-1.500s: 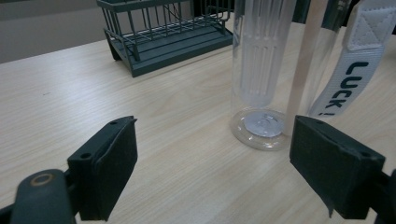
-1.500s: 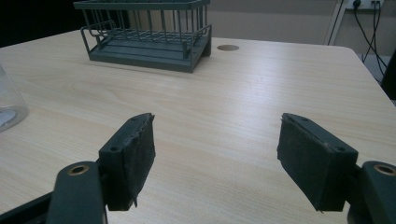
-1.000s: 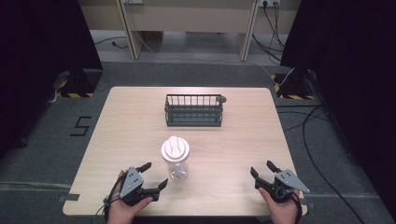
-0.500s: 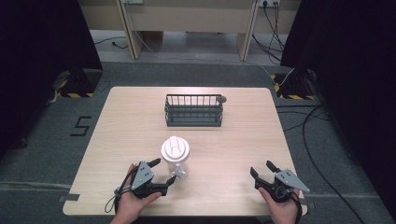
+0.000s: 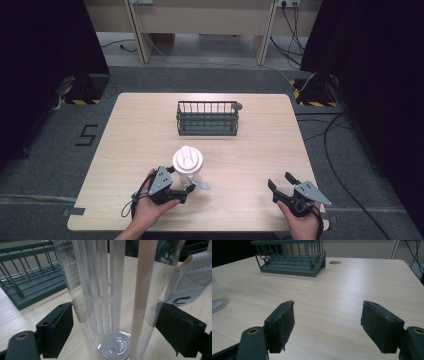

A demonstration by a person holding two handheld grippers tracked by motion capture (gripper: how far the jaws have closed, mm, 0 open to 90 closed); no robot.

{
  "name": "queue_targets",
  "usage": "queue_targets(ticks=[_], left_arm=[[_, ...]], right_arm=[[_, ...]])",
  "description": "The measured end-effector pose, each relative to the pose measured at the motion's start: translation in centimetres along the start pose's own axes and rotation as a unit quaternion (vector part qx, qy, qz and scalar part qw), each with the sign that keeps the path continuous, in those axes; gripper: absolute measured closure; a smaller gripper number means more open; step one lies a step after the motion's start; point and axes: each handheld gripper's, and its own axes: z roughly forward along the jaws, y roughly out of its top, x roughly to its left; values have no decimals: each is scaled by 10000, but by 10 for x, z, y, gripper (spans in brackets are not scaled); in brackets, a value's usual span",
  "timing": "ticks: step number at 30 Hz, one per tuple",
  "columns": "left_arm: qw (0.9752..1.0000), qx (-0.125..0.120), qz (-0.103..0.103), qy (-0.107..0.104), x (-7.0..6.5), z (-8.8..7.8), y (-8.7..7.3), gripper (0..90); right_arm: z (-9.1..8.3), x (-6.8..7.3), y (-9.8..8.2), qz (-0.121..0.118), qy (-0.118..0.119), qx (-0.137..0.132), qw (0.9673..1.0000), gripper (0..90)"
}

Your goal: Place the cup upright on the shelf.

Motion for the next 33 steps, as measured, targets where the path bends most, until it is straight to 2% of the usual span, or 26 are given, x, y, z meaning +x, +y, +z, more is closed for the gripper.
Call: queue_targets(ticks=[10,33], left_arm=[[9999,-136,-43,-93,2,3,-3,170],[9995,-229,-209,1,2,1,-1,177]], right_arm=[[0,0,0,18,26,24,10000,276],[0,0,0,29,27,17,10000,277]])
